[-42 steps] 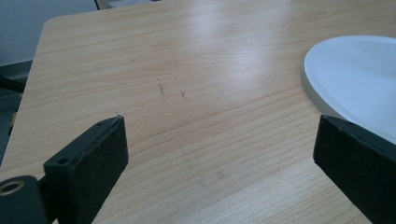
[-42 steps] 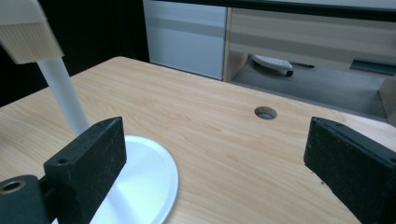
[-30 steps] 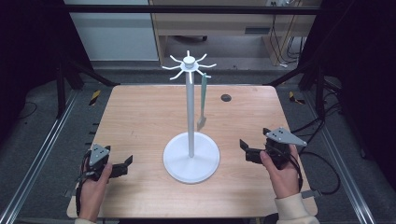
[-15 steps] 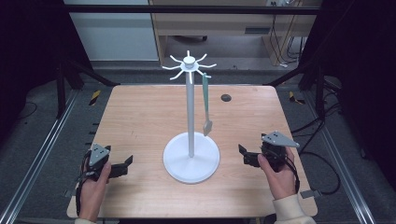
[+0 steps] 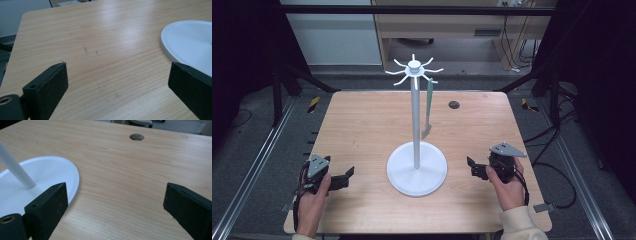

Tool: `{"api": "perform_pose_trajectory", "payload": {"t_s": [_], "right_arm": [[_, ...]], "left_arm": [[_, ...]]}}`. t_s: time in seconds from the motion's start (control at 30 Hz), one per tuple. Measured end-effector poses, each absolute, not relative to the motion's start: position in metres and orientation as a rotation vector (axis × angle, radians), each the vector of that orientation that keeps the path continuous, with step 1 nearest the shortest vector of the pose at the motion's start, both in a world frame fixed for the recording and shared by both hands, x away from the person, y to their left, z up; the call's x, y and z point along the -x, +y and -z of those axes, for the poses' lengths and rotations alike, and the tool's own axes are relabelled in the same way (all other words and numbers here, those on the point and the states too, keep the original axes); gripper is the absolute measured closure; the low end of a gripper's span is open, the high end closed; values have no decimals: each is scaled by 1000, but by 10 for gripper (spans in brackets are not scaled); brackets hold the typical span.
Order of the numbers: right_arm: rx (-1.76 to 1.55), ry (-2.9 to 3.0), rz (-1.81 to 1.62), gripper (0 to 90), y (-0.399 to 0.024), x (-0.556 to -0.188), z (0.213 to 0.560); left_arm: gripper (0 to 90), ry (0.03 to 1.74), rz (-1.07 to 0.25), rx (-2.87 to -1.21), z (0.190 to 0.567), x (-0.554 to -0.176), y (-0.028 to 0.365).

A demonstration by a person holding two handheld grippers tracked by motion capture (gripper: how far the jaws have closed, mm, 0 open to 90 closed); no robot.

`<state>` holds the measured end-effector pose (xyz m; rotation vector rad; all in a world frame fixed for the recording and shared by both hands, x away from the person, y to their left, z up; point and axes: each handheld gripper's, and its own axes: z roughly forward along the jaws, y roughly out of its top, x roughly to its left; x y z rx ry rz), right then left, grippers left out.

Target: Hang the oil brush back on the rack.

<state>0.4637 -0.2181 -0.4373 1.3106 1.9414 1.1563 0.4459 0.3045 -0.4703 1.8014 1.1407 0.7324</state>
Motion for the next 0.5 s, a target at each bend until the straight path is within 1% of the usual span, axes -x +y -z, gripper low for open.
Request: {"api": "perform_pose_trajectory", "payload": {"t_s": [0.3, 0.5], "right_arm": [[-1376, 1983, -1098, 62, -220, -477, 461], [-1387, 1983, -1093, 72, -221, -485, 469]], "left_arm": [[23, 1133, -736, -1801, 470, -446, 304], [23, 1130, -729, -1798, 470, -446, 304]]}}
